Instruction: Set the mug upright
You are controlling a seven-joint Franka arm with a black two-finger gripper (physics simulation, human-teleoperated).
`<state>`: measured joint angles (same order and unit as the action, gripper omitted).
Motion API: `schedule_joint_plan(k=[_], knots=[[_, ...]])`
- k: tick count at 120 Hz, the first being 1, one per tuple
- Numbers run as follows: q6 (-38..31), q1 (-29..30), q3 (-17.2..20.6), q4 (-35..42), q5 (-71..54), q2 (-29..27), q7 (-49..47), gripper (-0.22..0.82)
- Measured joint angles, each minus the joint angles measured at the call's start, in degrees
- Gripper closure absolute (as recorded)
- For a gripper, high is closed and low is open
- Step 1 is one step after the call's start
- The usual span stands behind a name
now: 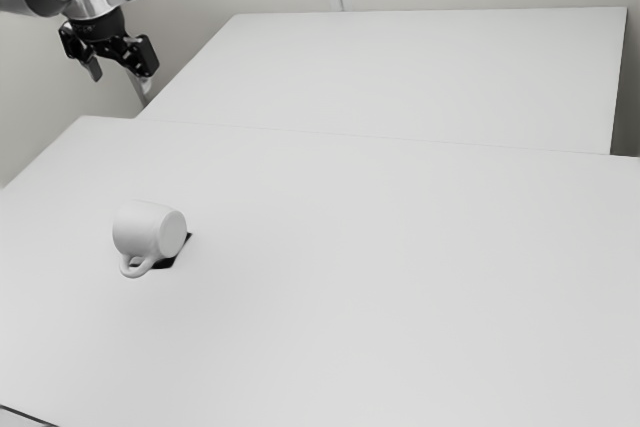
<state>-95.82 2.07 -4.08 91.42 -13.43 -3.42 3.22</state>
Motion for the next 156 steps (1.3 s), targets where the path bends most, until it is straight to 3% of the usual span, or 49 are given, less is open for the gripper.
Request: schedule_joint_plan(k=[29, 57, 96, 135, 156], knots=[[-0.41, 0.91, -0.12, 1.27, -0.07, 0.03, -2.44, 0.00], [0.15, 10.17, -0.28, 1.10, 6.91, 1.15, -3.30, 0.00], [3.89, 28.83, 0.31, -4.73, 28.04, 17.16, 6.33, 0.00], [9.16, 35.15, 0.05, -10.36, 38.86, 31.68, 19.53, 0.00], [10.13, 35.54, -0.33, -10.84, 43.44, 34.74, 25.38, 0.00]])
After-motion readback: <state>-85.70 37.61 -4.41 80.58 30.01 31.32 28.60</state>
